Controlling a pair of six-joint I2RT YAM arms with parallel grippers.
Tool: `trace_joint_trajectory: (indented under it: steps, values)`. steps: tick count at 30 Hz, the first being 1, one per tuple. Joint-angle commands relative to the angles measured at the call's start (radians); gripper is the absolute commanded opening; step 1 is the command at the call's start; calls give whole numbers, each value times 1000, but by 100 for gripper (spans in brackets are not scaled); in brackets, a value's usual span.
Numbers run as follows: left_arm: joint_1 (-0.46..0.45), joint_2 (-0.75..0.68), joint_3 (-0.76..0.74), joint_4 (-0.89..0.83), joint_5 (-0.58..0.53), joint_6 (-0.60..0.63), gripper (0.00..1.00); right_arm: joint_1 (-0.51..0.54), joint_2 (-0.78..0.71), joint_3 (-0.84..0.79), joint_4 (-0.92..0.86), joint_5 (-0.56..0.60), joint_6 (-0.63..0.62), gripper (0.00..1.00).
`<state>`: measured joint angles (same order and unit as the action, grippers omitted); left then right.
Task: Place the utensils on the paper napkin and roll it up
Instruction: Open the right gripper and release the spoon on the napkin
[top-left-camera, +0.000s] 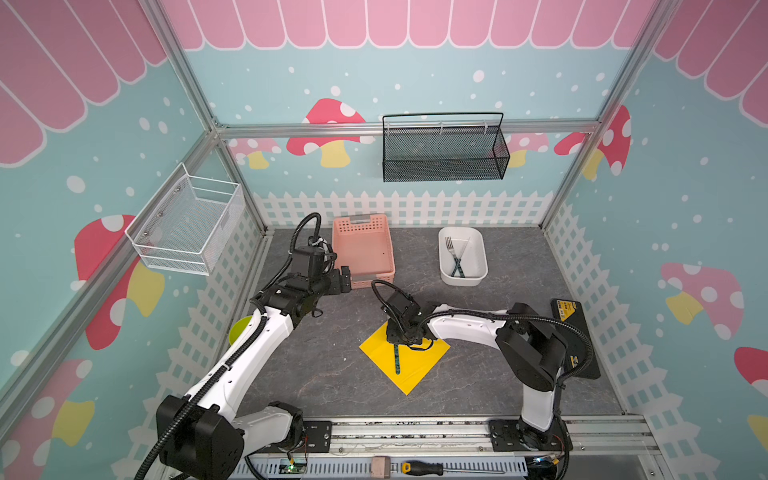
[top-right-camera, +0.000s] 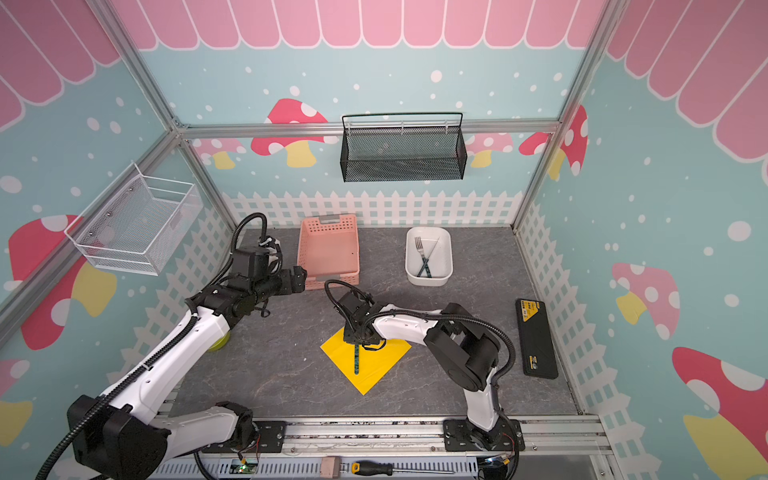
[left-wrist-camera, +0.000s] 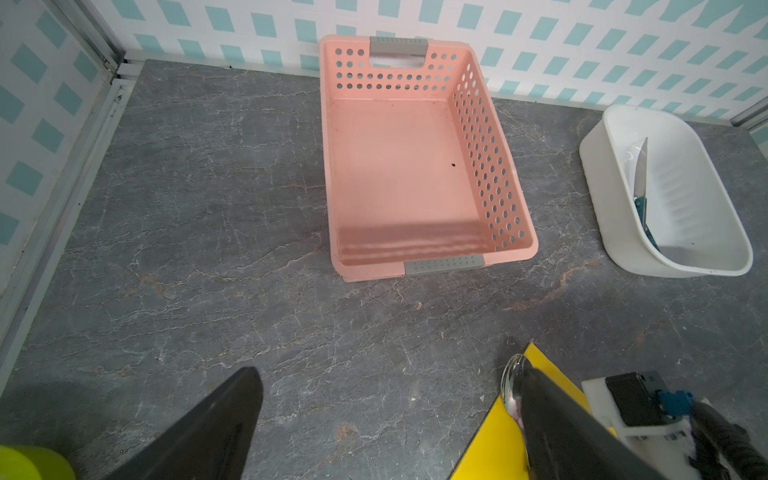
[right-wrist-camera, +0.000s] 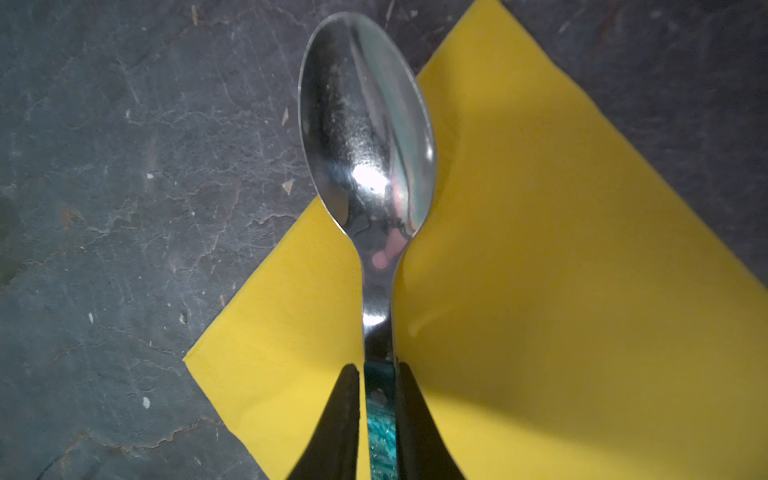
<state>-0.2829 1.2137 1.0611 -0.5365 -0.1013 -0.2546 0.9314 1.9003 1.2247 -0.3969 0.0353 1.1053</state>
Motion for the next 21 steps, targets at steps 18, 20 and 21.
trace_joint_trajectory:
  steps: [18, 20, 21]
  values:
    - [8, 4, 23, -4, 14, -4, 99, 7, -47, 28, -15, 44, 17, 25]
    - [21, 10, 19, 3, 31, -10, 99, 7, -71, 28, -10, 57, 4, 26]
    - [30, 13, 15, 9, 46, -15, 99, 6, -83, 30, -10, 62, -1, 26]
